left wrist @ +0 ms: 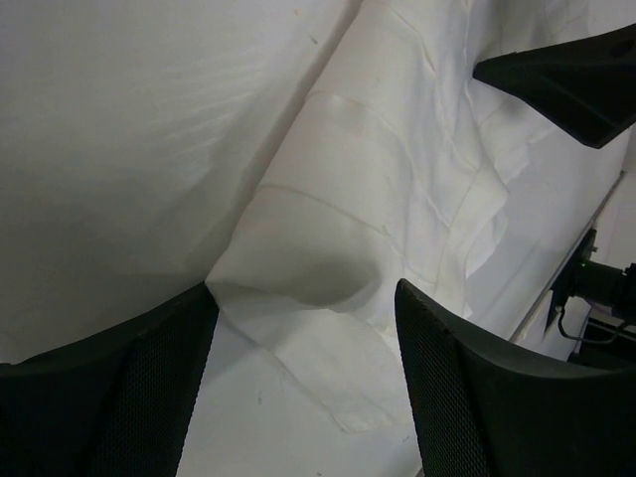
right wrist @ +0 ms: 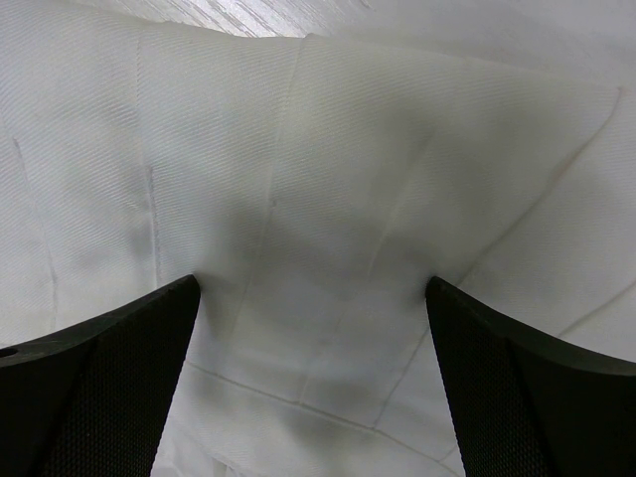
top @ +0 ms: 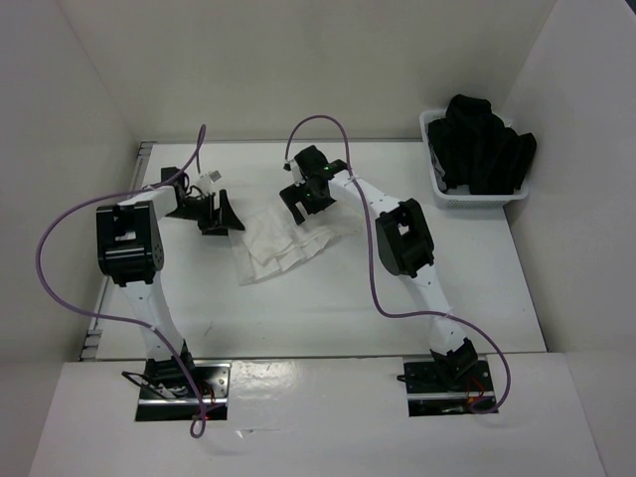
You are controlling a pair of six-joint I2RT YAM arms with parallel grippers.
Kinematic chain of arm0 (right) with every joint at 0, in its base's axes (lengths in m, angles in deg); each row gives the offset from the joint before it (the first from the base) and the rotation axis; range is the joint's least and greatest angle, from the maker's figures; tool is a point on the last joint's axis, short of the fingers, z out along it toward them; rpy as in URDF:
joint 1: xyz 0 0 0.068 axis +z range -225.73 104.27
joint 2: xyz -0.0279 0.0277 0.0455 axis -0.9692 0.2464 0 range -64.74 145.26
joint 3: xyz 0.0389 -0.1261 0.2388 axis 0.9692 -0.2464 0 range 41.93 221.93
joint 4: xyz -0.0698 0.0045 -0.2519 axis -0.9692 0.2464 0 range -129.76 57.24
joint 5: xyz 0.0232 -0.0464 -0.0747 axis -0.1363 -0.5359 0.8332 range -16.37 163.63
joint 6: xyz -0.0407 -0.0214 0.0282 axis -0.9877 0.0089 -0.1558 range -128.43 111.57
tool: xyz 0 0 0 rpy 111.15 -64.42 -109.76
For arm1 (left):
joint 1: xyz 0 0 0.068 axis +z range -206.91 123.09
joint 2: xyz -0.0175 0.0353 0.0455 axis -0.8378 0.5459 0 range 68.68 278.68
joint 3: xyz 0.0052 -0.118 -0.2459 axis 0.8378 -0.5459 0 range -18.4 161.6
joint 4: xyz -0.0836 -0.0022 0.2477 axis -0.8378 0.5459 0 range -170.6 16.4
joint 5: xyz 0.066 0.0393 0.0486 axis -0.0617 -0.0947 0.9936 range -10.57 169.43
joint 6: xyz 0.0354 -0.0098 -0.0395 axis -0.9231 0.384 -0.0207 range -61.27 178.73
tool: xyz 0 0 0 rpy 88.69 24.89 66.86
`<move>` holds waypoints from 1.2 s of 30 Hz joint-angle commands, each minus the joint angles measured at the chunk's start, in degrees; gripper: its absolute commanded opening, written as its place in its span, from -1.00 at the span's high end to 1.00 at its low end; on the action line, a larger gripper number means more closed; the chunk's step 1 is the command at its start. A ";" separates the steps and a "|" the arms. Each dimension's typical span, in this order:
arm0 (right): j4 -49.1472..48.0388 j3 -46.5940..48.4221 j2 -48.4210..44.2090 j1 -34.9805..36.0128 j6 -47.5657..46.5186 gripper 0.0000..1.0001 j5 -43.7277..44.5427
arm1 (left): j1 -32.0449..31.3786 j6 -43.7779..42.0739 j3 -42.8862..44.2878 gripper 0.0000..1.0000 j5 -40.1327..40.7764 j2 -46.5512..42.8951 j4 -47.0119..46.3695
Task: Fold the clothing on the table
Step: Fold the skirt
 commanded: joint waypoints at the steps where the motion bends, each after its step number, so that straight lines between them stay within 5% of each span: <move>1: -0.84 -0.98 -1.00 -0.36 0.47 -0.98 -1.46 | -1.84 -1.29 -3.28 -0.59 2.76 4.53 0.98; 9: -0.84 -2.57 -2.14 -0.36 -0.06 -0.98 -1.46 | -1.85 -1.29 -1.00 -0.39 2.23 6.55 1.51; 21: -0.84 -3.09 -2.67 -0.36 -0.58 -0.98 -1.99 | -0.71 -1.82 -1.52 1.00 3.28 4.79 3.18; 29: -0.05 -1.96 -4.34 -0.36 -1.90 -0.98 -2.85 | 0.35 -1.82 -1.52 1.00 4.42 3.65 3.18; 36: 3.46 6.21 -6.89 -7.38 -5.76 -0.98 -6.46 | 0.35 -1.82 -0.48 1.00 4.42 3.13 3.70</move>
